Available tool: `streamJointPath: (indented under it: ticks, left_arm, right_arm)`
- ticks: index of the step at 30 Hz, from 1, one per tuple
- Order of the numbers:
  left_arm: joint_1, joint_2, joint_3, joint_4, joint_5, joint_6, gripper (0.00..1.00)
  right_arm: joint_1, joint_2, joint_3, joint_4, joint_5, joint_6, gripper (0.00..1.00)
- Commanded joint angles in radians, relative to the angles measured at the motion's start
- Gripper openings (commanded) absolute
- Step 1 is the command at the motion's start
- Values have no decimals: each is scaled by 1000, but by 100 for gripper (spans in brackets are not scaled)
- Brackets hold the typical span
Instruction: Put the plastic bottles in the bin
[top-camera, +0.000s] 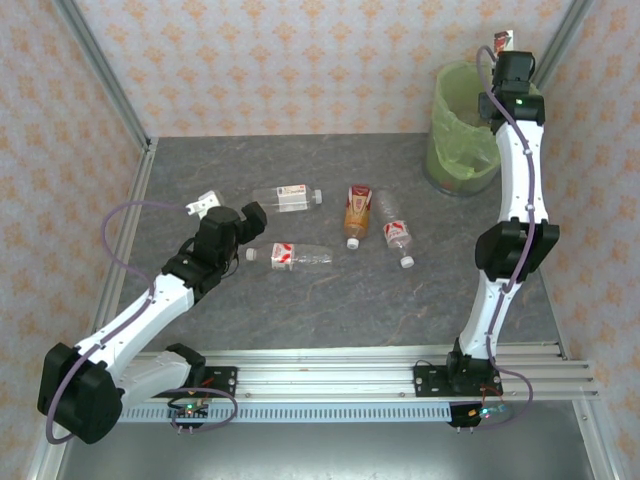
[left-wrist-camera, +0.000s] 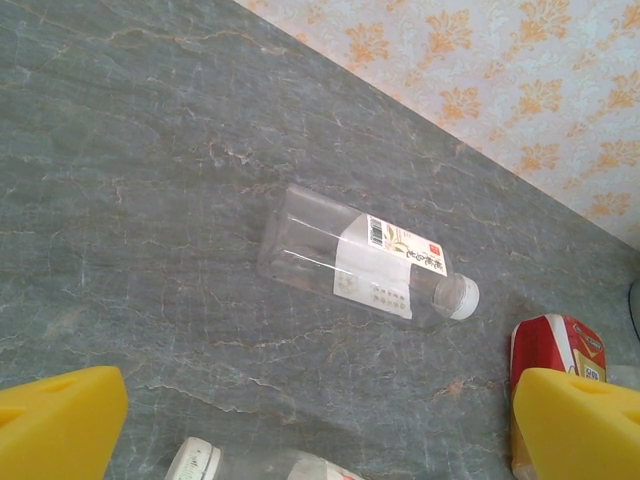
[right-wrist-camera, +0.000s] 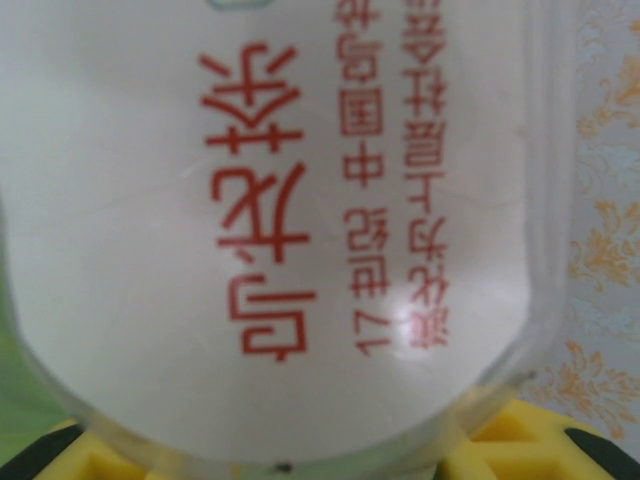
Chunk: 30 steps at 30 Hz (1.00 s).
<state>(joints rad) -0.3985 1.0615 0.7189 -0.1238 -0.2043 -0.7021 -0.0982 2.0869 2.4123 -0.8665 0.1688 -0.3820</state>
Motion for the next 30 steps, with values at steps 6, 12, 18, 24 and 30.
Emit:
streamJointPath:
  ticks: [6,12,18,24,30]
  left_arm:
    - [6,5,28,-57,-32,4,100]
    - [6,3,27,-59,-50,1,100]
    - [6,15,28,-59,-50,-5,100]
    - [7,40,32,-48,-43,-9,100]
    - [8,69,27,-27,-21,-6,100]
  right_arm:
    - [-6,43,47,58,195,6,67]
    - [-7,34,45,74,175,40,99]
    - [-8,-4,31,64,135,59,100]
    - [-8,-68,-8,42,59,112,99]
    - [-8,-153,-76,42,-39,151,99]
